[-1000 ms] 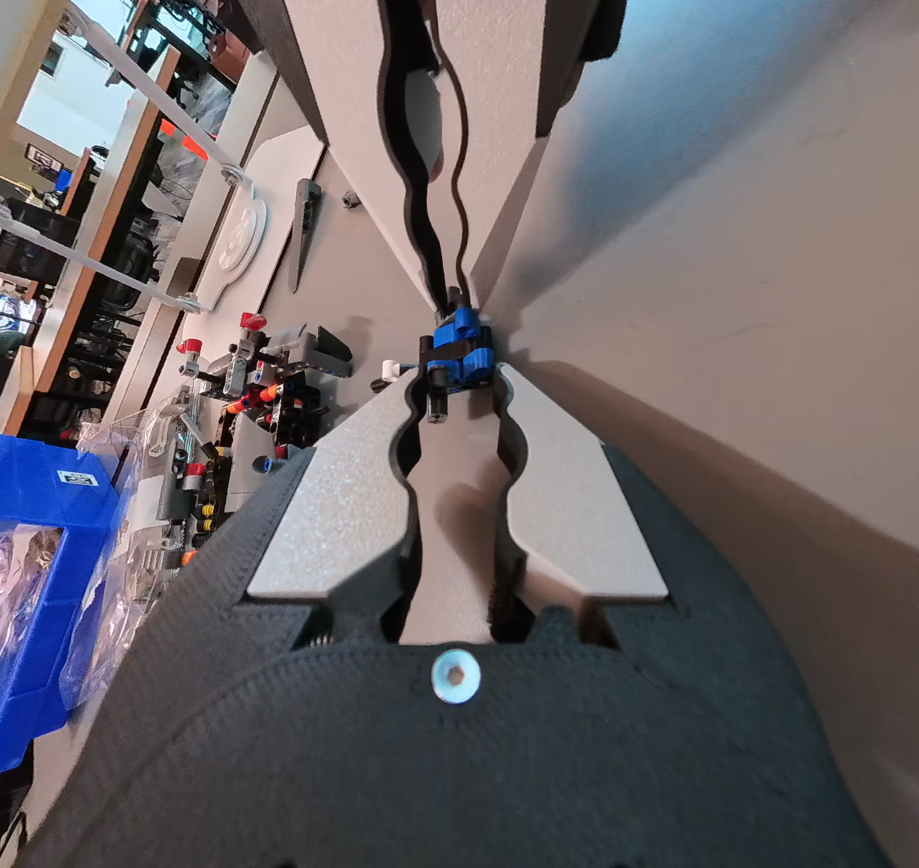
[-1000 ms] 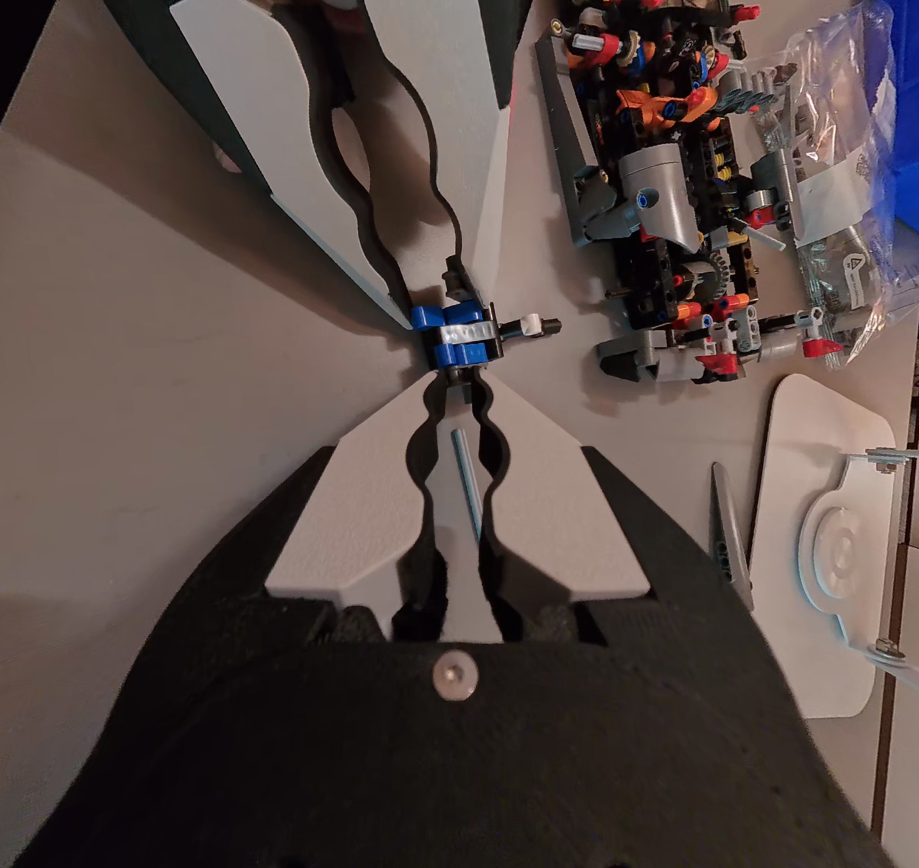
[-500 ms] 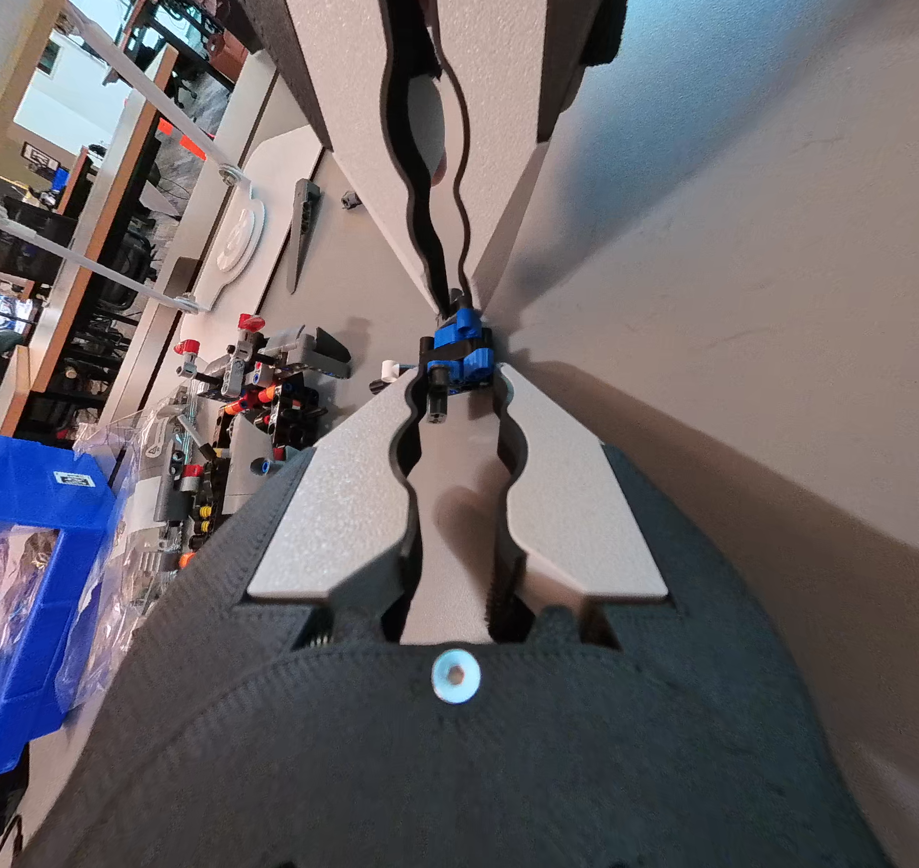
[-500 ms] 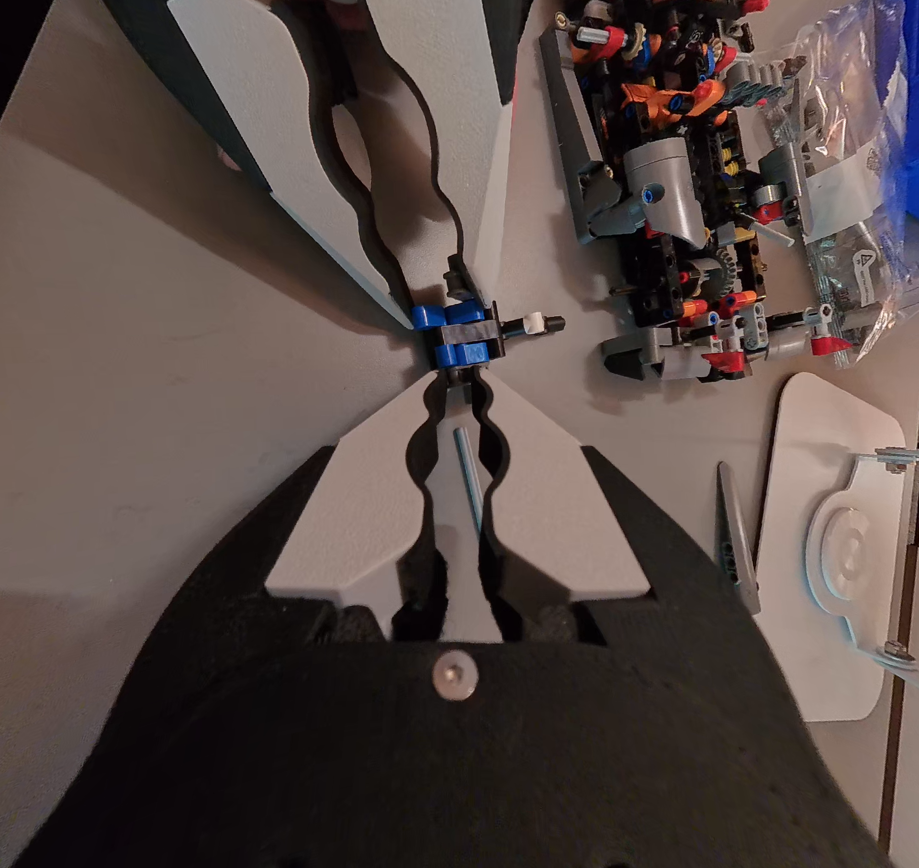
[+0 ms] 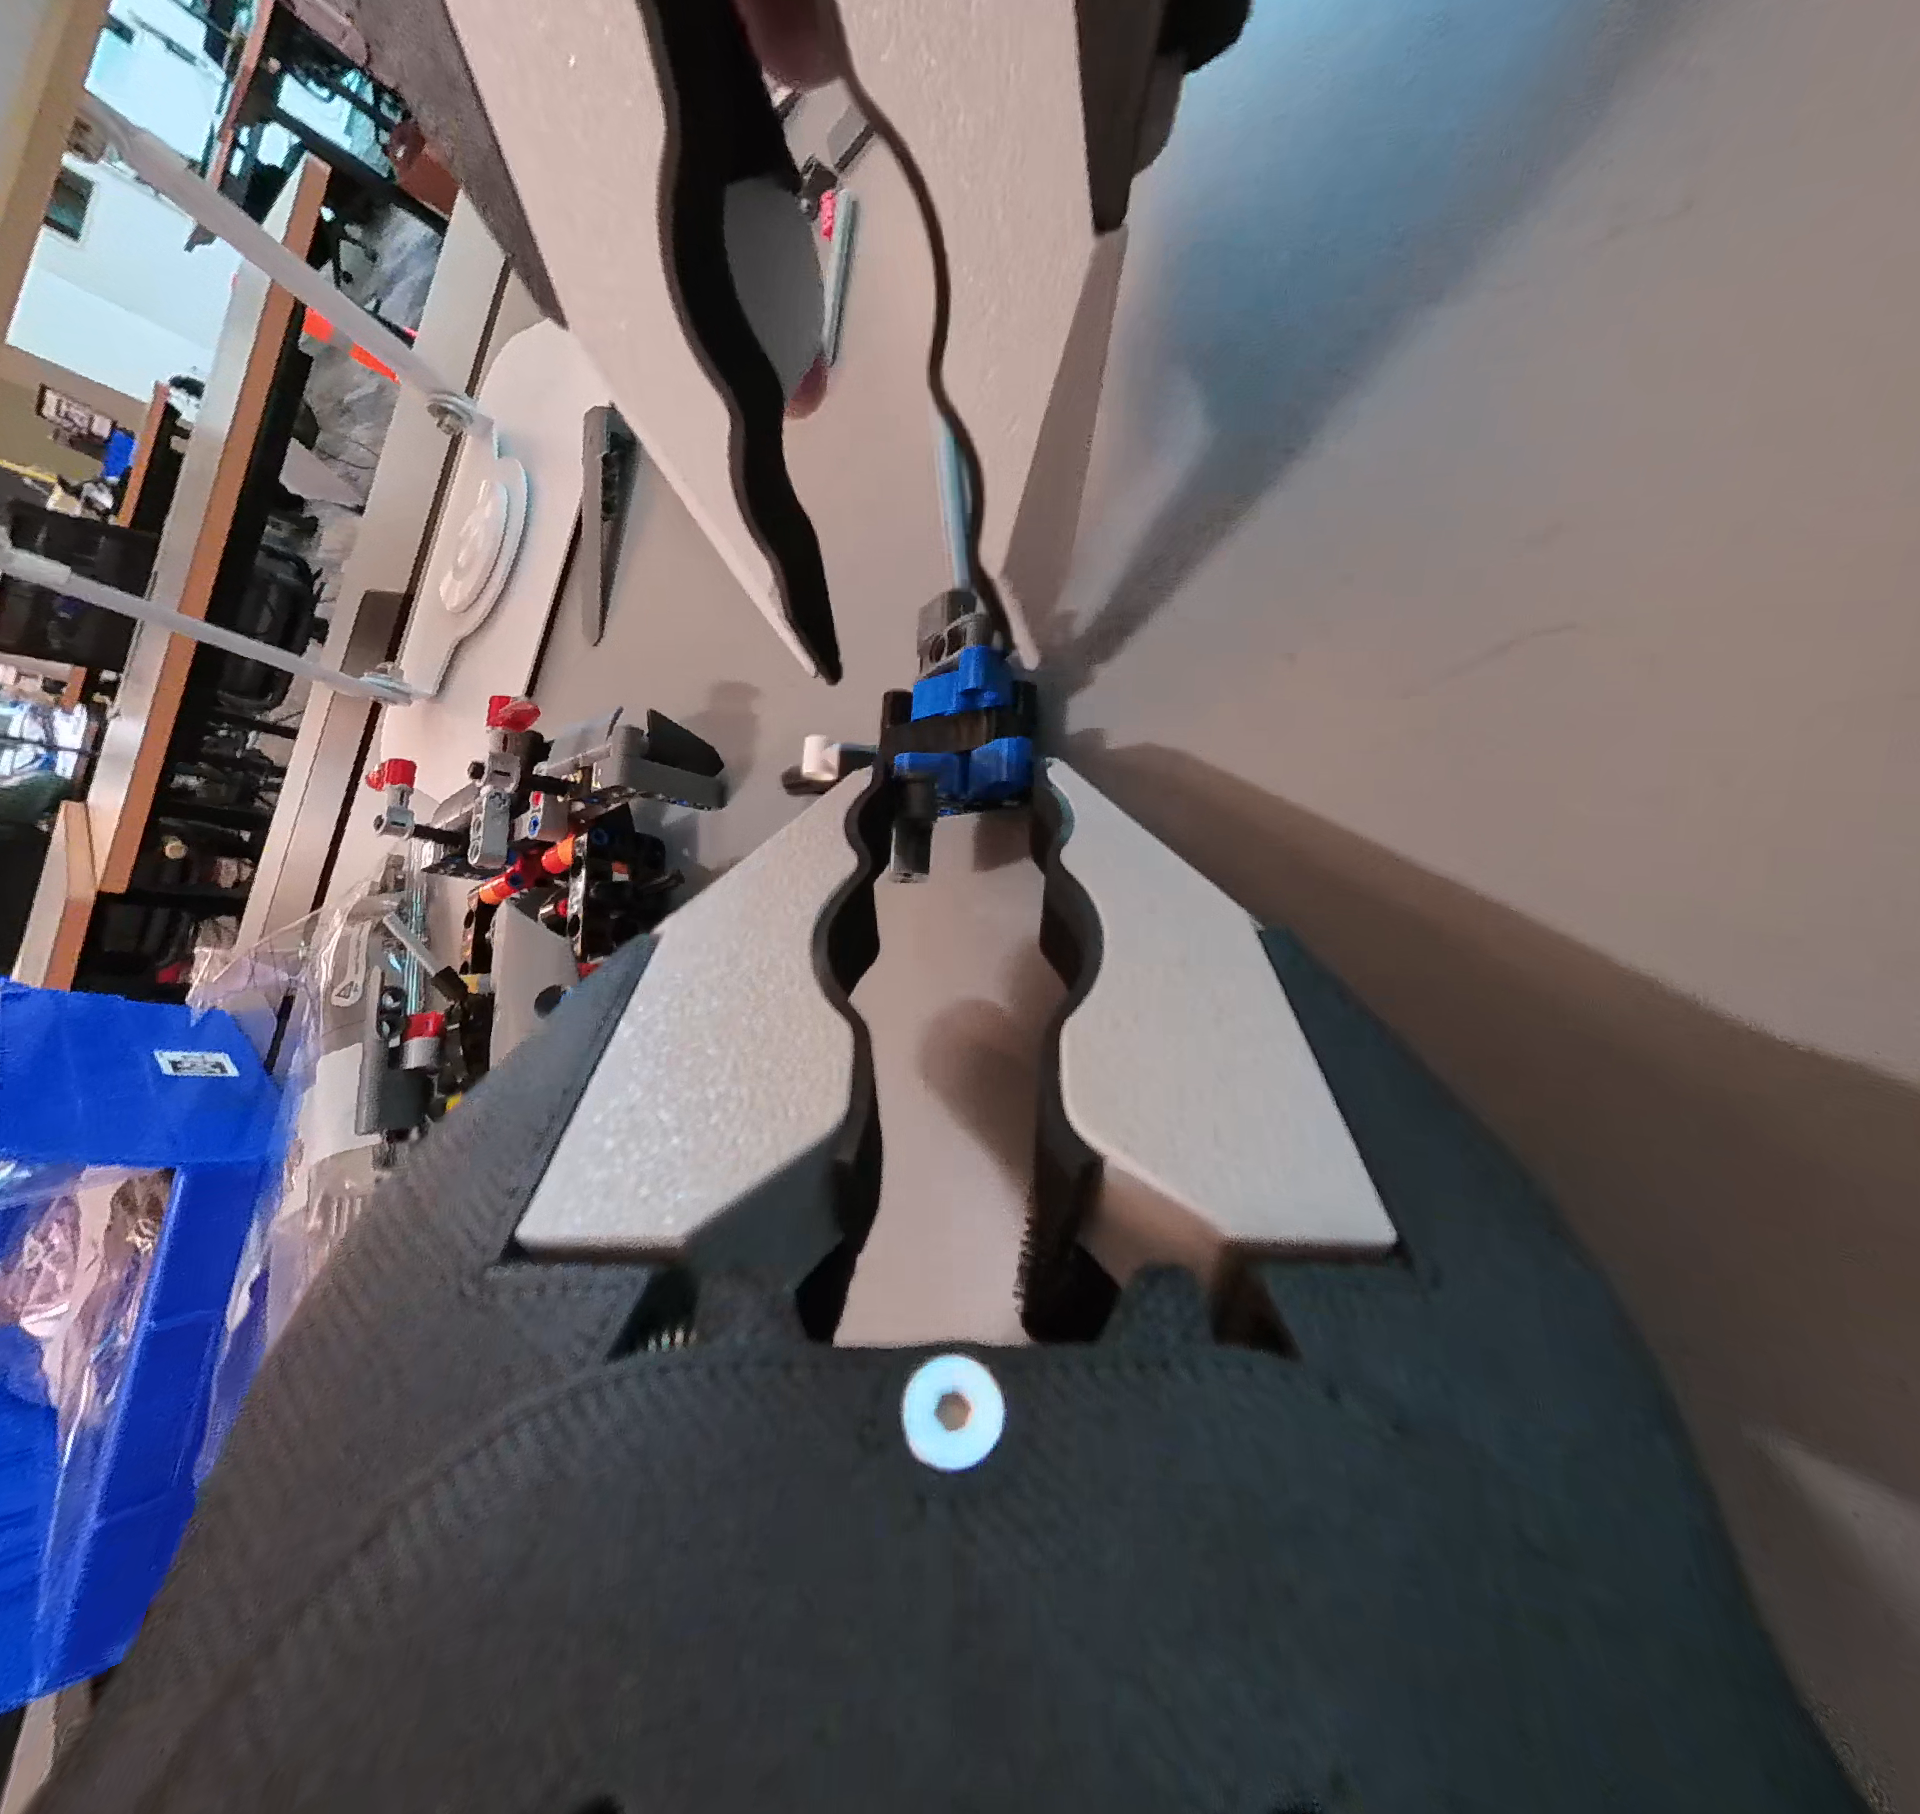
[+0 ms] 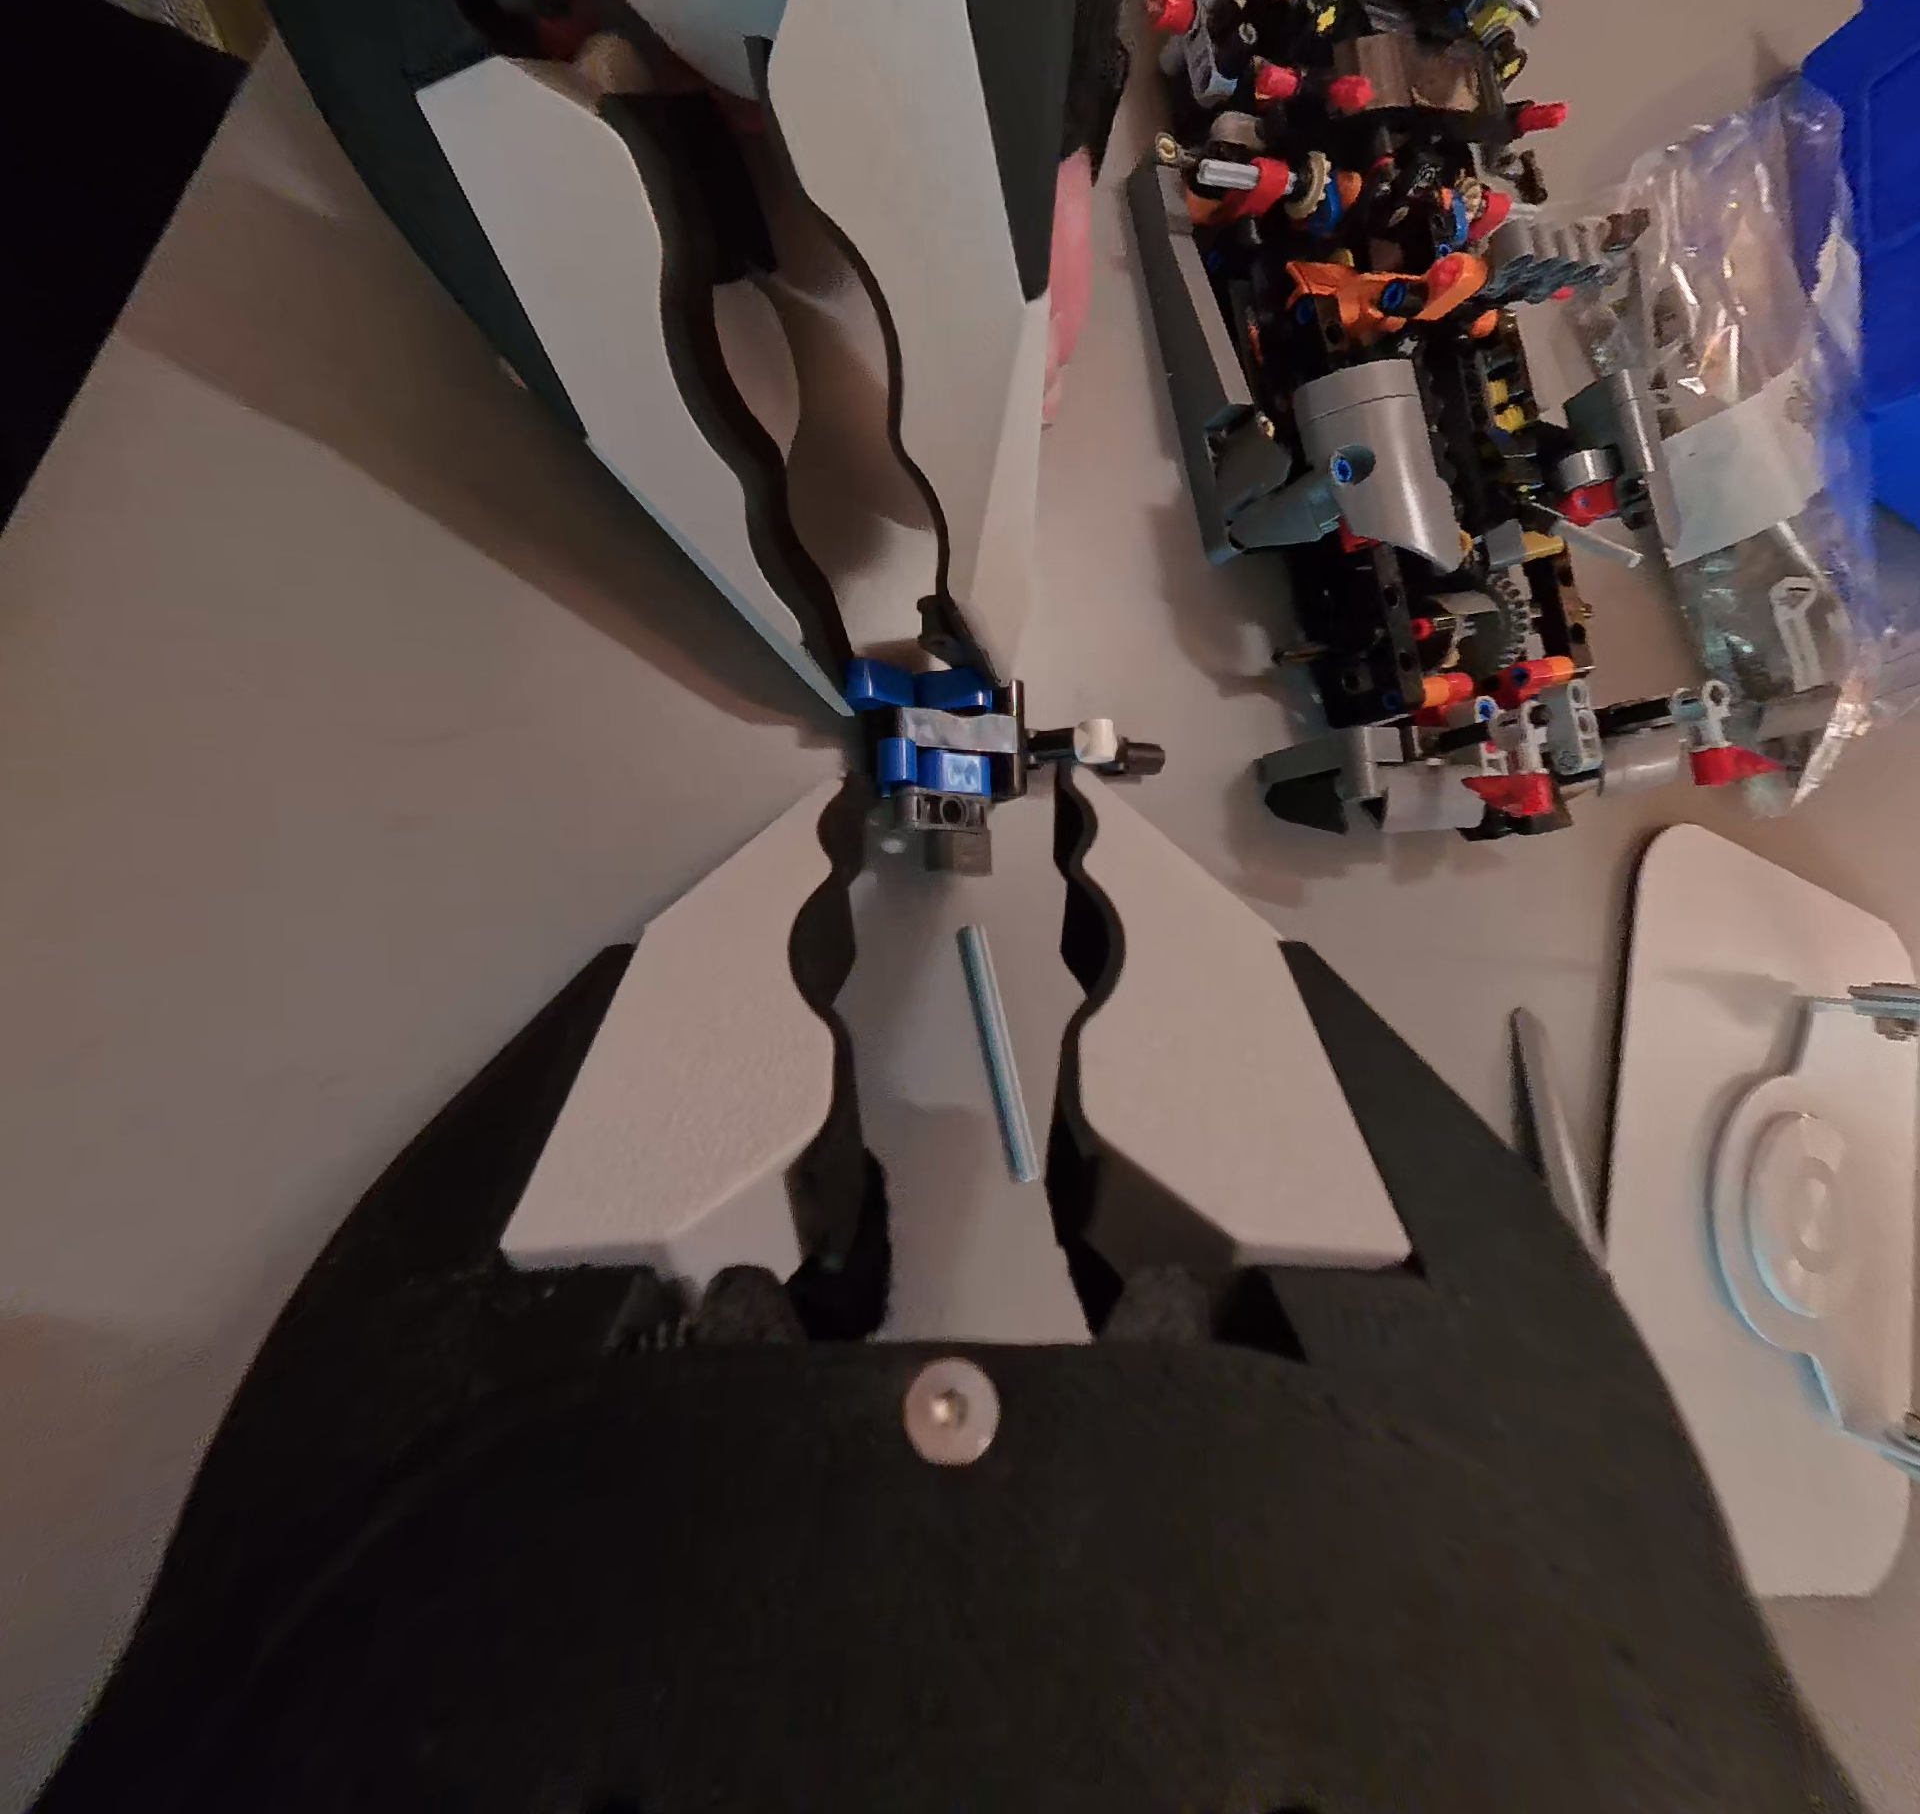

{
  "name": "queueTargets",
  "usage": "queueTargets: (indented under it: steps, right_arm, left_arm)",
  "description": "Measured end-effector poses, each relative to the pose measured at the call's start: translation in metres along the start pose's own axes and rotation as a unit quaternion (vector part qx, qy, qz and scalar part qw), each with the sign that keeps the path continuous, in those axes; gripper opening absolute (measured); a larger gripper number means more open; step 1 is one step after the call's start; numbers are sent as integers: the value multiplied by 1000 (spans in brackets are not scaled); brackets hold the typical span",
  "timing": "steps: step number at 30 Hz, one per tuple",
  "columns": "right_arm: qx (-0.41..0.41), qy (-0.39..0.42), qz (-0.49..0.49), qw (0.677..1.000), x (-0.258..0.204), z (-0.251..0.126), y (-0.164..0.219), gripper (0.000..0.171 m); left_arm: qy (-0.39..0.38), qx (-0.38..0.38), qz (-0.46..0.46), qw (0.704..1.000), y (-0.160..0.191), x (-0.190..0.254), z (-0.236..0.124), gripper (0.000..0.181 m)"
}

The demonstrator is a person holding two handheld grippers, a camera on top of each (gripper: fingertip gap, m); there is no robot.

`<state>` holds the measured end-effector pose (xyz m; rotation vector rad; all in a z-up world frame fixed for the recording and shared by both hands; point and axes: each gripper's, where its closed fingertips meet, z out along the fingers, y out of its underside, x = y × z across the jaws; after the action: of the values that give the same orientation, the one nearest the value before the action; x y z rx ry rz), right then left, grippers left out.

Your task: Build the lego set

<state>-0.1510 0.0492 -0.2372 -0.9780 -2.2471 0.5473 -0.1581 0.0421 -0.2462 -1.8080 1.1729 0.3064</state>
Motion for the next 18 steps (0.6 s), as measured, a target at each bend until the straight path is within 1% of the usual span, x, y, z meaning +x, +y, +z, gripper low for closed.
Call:
queueTargets:
  steps: [2, 3, 4, 8, 9, 10, 18]
  right_arm:
    - [6, -22, 15, 1000, -5, 1, -1, 48]
    - [5, -33, 21, 999, -8, 2, 0, 52]
    - [-1, -37, 24, 999, -10, 4, 2, 52]
    - [-11, -47, 35, 998, -12, 8, 5, 39]
    - [-12, -47, 33, 998, -13, 8, 5, 32]
    - [-12, -49, 30, 998, -14, 8, 5, 30]
    - [-14, -49, 35, 998, -14, 9, 5, 29]
  left_arm:
    - [11, 7, 11, 1000, -2, 3, -1, 24]
    - [18, 13, 21, 1000, -4, 5, -1, 24]
    - [22, 17, 27, 999, -6, 6, -1, 24]
    - [29, 24, 40, 998, -9, 9, -1, 24]
    - [30, 24, 39, 998, -9, 10, -1, 24]
    - [30, 24, 38, 999, -9, 10, -1, 24]
    - [26, 25, 10, 999, -8, 7, 0, 30]
